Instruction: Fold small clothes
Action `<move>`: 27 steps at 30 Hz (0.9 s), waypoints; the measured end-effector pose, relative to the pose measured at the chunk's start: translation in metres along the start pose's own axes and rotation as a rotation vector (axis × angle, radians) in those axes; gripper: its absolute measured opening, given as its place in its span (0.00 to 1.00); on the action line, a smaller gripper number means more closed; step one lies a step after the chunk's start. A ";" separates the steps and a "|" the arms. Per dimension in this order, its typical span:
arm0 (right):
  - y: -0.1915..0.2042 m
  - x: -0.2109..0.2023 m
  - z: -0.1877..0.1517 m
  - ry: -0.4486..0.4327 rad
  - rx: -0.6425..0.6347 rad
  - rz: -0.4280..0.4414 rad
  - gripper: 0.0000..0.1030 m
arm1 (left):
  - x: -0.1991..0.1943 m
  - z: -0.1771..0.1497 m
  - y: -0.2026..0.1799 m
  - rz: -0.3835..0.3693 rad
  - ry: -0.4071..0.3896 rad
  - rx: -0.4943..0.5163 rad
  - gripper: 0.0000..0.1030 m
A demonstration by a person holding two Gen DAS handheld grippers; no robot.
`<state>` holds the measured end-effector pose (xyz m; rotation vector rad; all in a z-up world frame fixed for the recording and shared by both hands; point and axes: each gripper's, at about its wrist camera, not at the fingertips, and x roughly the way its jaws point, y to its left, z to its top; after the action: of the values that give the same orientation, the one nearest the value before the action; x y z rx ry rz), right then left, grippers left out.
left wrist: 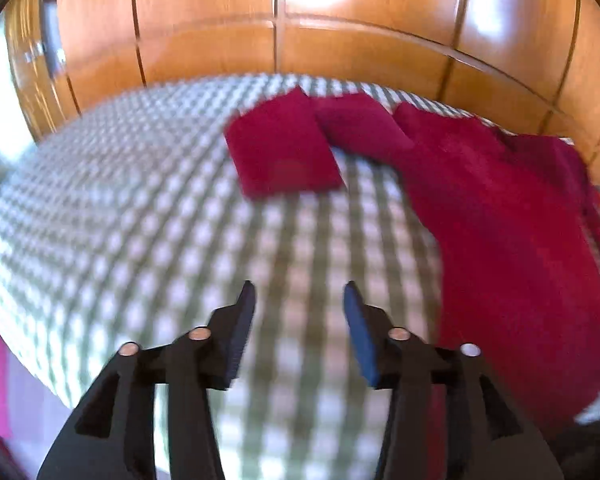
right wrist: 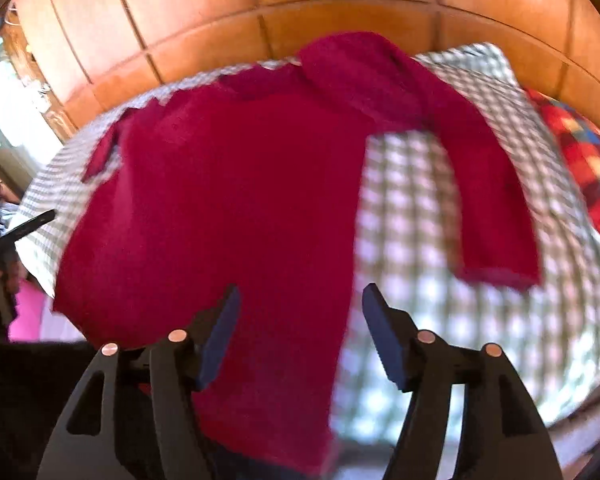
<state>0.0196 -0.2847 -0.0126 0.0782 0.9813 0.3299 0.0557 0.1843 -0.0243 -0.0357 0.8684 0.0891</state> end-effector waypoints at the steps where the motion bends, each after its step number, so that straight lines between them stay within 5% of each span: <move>1: 0.010 0.009 0.005 -0.003 -0.007 0.013 0.64 | 0.007 0.008 -0.004 0.019 -0.012 0.027 0.55; 5: 0.048 0.054 0.025 0.005 -0.020 0.060 0.64 | 0.033 0.029 -0.019 0.073 -0.034 0.163 0.63; 12: 0.084 0.106 0.040 -0.017 -0.086 0.005 0.65 | 0.102 0.060 -0.027 0.152 0.000 0.281 0.63; 13: 0.083 0.112 0.040 -0.020 -0.088 -0.003 0.65 | 0.110 0.063 -0.025 0.147 0.014 0.277 0.56; 14: 0.083 0.116 0.038 -0.033 -0.094 -0.007 0.66 | 0.118 0.065 -0.018 0.112 0.039 0.255 0.26; 16: 0.081 0.119 0.036 -0.070 -0.107 -0.004 0.69 | 0.118 0.070 -0.008 0.101 0.051 0.206 0.06; 21: 0.080 0.122 0.034 -0.111 -0.107 0.013 0.72 | 0.065 0.085 0.062 -0.066 -0.017 -0.091 0.05; 27: 0.078 0.123 0.033 -0.121 -0.104 0.019 0.73 | 0.005 0.106 0.162 -0.153 -0.071 -0.448 0.05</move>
<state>0.0911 -0.1701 -0.0762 0.0127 0.8427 0.3892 0.1242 0.3529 0.0412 -0.5147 0.7583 0.1392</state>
